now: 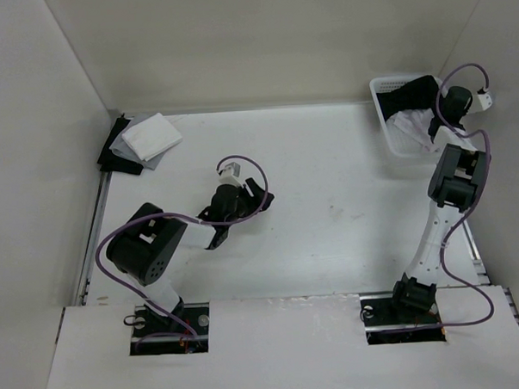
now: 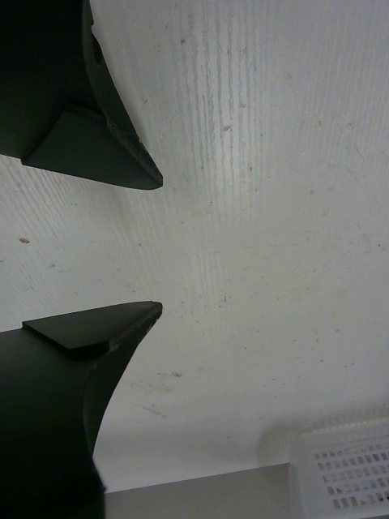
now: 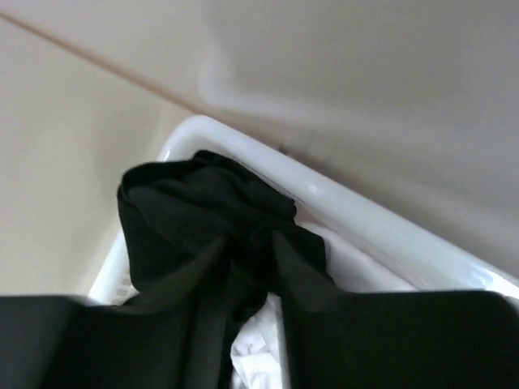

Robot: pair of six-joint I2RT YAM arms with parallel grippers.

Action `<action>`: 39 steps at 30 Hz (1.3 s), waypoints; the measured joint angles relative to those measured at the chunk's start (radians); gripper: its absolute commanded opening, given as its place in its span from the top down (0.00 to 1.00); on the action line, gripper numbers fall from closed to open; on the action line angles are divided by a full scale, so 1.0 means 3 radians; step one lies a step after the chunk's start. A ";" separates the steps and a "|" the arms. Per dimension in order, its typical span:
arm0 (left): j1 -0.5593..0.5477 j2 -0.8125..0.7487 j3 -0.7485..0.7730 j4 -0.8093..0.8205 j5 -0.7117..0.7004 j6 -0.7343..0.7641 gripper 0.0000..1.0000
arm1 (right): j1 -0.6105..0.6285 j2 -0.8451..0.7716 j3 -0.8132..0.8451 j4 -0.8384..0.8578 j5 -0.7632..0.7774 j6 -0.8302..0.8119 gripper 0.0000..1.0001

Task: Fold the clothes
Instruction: Move the tank top to the center of the board

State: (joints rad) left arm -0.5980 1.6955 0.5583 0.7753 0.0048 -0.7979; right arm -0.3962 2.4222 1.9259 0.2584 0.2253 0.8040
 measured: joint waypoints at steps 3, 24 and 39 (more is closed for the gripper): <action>-0.0003 0.0000 -0.0001 0.0001 -0.0001 0.0000 0.45 | 0.0000 -0.0001 -0.0043 0.0038 -0.0039 -0.0014 0.93; -0.0088 -0.0552 -0.0158 0.0023 -0.0106 0.0047 0.45 | 0.0699 -0.2330 -0.2131 0.1039 -0.0440 0.0031 0.96; 0.0055 -0.1826 -0.0370 -0.0427 -0.0632 0.0134 0.45 | 0.2997 -0.4939 -0.2622 0.0950 -0.0783 -0.0762 0.95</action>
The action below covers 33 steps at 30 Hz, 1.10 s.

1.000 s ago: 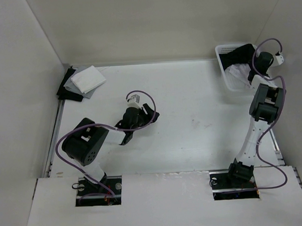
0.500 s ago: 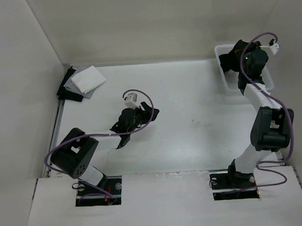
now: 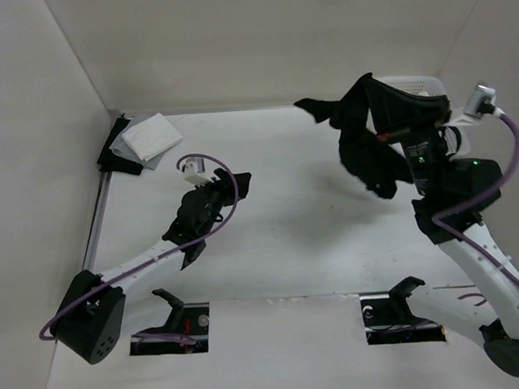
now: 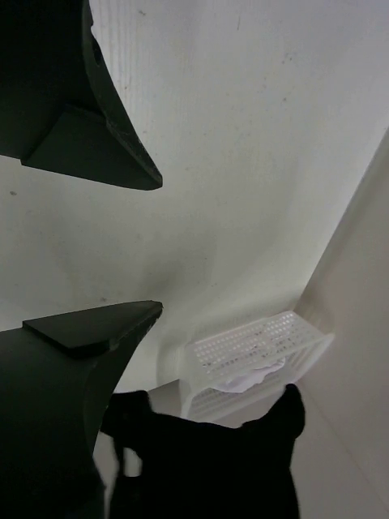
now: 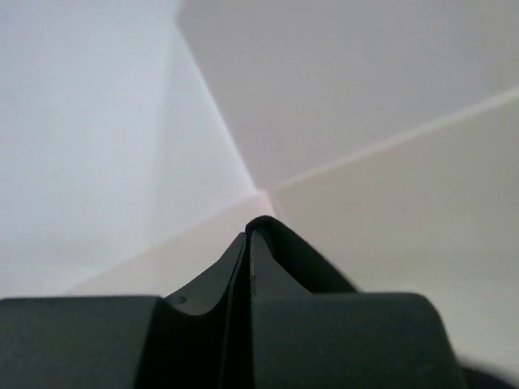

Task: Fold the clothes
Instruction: Move the tank top to the center of the board

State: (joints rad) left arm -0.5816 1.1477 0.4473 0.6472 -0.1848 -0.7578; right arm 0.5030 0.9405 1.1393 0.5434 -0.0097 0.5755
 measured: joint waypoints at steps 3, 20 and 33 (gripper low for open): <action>0.0078 -0.0370 -0.0050 -0.0289 -0.0150 -0.0006 0.45 | 0.0445 -0.0259 0.0036 0.0043 0.0004 -0.0038 0.95; 0.0558 -0.1400 -0.0223 -0.1340 -0.0514 -0.0107 0.53 | -0.0239 0.2677 0.0378 0.0258 -0.0619 0.0913 0.88; -0.0301 0.0064 -0.0067 -0.1417 -0.0651 0.0022 0.53 | -0.0599 0.3051 0.0046 -0.0125 -0.0660 0.1160 0.65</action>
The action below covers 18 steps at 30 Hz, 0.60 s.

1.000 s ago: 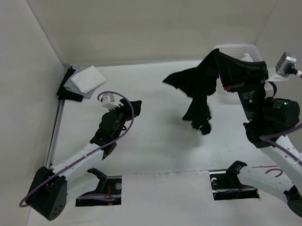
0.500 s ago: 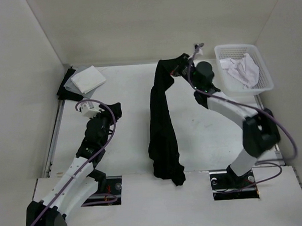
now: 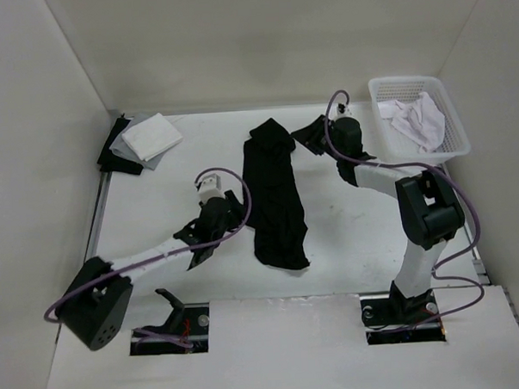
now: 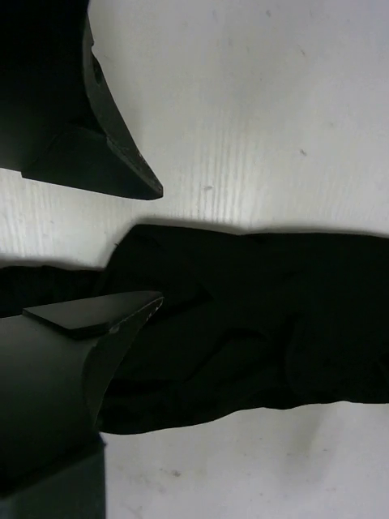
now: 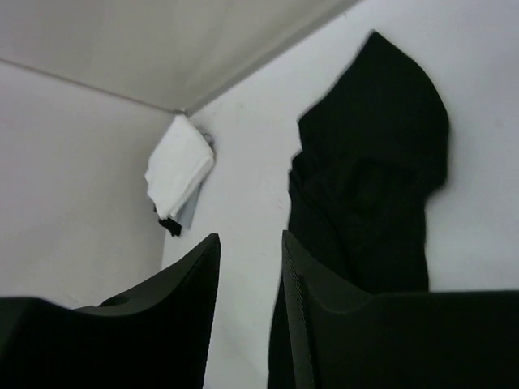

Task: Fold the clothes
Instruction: Move the tank top to the center of the board, then flatten the tank top out

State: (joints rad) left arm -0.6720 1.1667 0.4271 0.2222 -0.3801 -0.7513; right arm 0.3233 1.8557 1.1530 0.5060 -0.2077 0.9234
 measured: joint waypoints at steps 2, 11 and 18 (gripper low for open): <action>-0.0050 0.0437 0.0285 0.0041 -0.0017 0.0093 0.54 | 0.0023 -0.0072 -0.0203 -0.0005 0.0034 -0.0052 0.79; -0.0379 0.1874 0.1770 0.0191 -0.0089 0.0661 0.61 | 0.0053 -0.0075 -0.0636 -0.0061 0.0347 -0.0149 0.79; -0.0403 0.2824 0.2616 0.0039 -0.0114 0.1113 0.66 | -0.0182 -0.0102 -0.0999 0.0111 0.0393 -0.0100 0.76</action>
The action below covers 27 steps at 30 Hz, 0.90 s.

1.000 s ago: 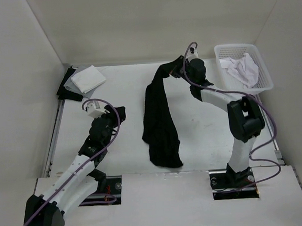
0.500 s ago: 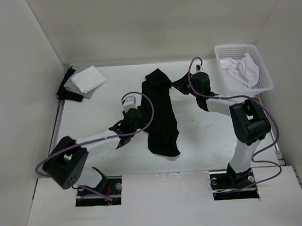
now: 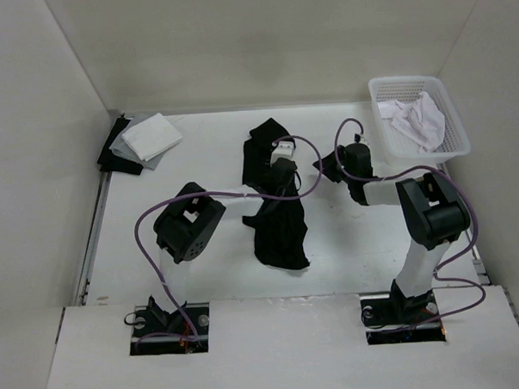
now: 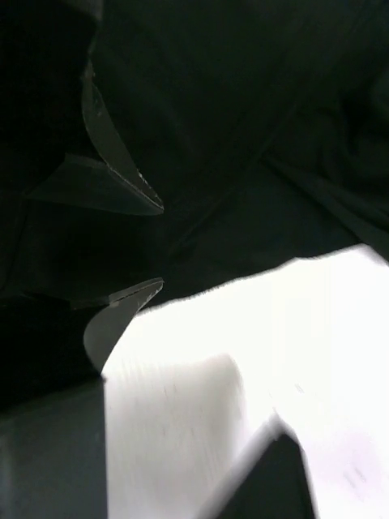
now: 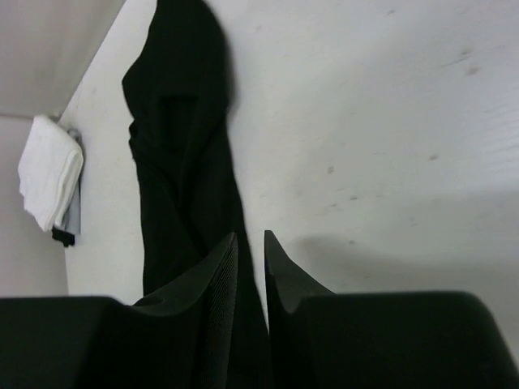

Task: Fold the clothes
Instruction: Flatten the tank top out

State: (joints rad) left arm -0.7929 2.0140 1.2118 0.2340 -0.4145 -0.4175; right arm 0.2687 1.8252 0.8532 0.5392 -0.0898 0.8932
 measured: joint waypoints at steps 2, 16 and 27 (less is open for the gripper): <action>0.0004 0.0092 0.0037 -0.0078 -0.0005 0.0076 0.67 | -0.0099 0.0000 -0.0061 0.0062 -0.0004 0.0024 0.76; 0.0039 0.0205 0.0230 -0.0173 -0.0168 0.0268 0.87 | -0.0220 0.0006 -0.0155 0.0507 -0.0186 0.0268 0.72; 0.0245 0.0095 0.0008 -0.0065 -0.0254 0.0215 1.00 | -0.0182 0.0237 0.0048 0.0451 -0.0261 0.0263 0.50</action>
State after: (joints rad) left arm -0.7193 2.0426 1.2140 0.2146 -0.4908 -0.3531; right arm 0.2142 1.8961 0.8677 0.6746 -0.1680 0.9722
